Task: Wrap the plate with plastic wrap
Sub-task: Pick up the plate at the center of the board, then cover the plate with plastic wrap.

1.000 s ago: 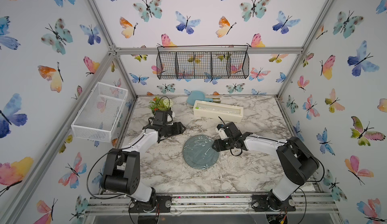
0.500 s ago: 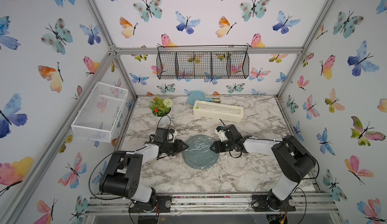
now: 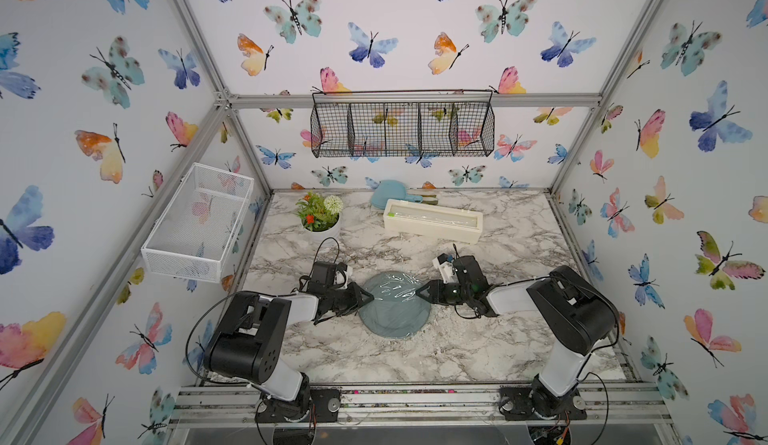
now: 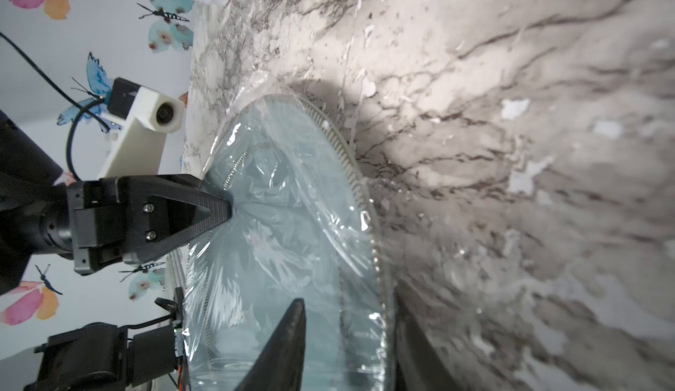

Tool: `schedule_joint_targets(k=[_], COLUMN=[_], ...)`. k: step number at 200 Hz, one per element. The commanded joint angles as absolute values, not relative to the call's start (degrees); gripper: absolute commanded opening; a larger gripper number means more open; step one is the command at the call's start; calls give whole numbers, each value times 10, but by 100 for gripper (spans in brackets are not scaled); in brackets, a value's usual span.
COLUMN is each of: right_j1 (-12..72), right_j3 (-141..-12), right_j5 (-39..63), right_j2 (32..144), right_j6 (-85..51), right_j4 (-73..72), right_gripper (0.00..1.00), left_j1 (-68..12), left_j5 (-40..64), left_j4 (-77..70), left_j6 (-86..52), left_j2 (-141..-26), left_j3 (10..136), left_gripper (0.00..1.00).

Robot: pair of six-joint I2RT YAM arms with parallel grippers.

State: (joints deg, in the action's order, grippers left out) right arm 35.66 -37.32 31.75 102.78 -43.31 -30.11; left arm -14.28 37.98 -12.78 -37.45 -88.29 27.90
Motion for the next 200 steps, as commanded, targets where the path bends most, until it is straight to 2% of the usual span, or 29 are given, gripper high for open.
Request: schedule_joint_targets(k=[1,13,50,67,117,144,168,200], right_j1=[383,382,351,327,263,259,260,261], right_j3=[-379,-386,-400,-409,-440,-475,-509,-513], right_j5=[434,440,415,397,389,375,399,452], right_j2=[1034,1033,999,969,871,838,861,920], right_j6=[-451,-438,-423,-414,-358,-312,-290,-323], right_j4=[-364,-351,-274,-222,-85,-32,-21,-92], right_gripper=[38,41,41,41,61,68,71,73], left_j1=[-159,-158,-156,-154,-143,-143,-144,-147], left_j5=[408,419,453,462,506,510,508,513], left_j4=[-233,-286,-400,-466,-707,-706,-686,-685], left_j6=[-412,-430,-485,-522,-661,-659,-651,-653], left_j2=[-863,-856,-848,-847,-910,-916,-902,-888], left_j3=[262,246,225,211,190,197,203,210], left_gripper=[16,13,0,0,0,0,0,0])
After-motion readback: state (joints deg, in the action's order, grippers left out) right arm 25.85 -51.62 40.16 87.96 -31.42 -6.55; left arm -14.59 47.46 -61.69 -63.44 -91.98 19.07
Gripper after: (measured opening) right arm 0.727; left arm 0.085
